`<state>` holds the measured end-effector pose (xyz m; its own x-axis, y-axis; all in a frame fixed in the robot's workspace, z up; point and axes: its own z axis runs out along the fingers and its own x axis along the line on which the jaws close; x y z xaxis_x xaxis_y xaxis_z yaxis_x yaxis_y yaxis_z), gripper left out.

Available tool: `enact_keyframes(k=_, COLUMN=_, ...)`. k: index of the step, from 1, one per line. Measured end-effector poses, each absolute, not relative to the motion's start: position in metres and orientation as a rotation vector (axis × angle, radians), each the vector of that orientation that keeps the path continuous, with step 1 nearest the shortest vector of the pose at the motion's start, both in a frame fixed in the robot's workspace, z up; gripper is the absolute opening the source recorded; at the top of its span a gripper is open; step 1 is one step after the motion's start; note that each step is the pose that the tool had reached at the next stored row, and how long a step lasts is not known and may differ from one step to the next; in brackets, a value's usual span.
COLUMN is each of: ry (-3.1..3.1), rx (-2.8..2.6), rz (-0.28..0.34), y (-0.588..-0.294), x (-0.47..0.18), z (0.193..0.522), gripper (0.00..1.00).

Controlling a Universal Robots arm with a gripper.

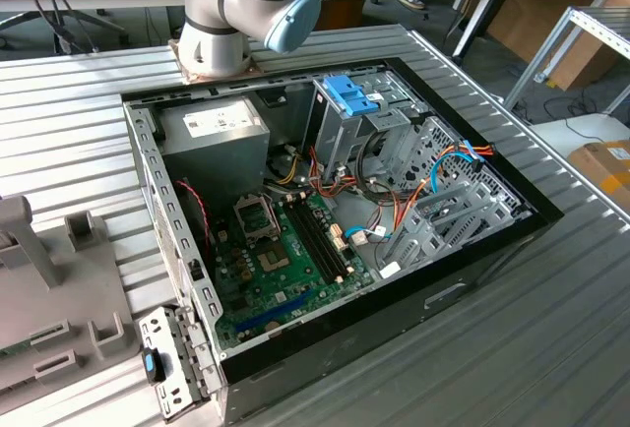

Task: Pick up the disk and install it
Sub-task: 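Pick up the disk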

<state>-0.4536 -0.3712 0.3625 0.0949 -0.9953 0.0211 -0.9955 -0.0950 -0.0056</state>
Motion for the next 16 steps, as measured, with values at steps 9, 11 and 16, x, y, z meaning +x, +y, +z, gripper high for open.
enact_keyframes(k=9, ry=-2.106, rx=2.318, rz=0.03, y=-0.3713, x=-0.4536, z=0.3596, gripper=0.42)
enact_keyframes(k=11, ry=-2.106, rx=2.318, rz=0.03, y=-0.3712, x=-0.4536, z=0.3573, gripper=0.42)
enact_keyframes(k=16, ry=-2.105, rx=2.317, rz=0.032, y=-0.3713, x=-0.4536, z=0.3529, gripper=0.42)
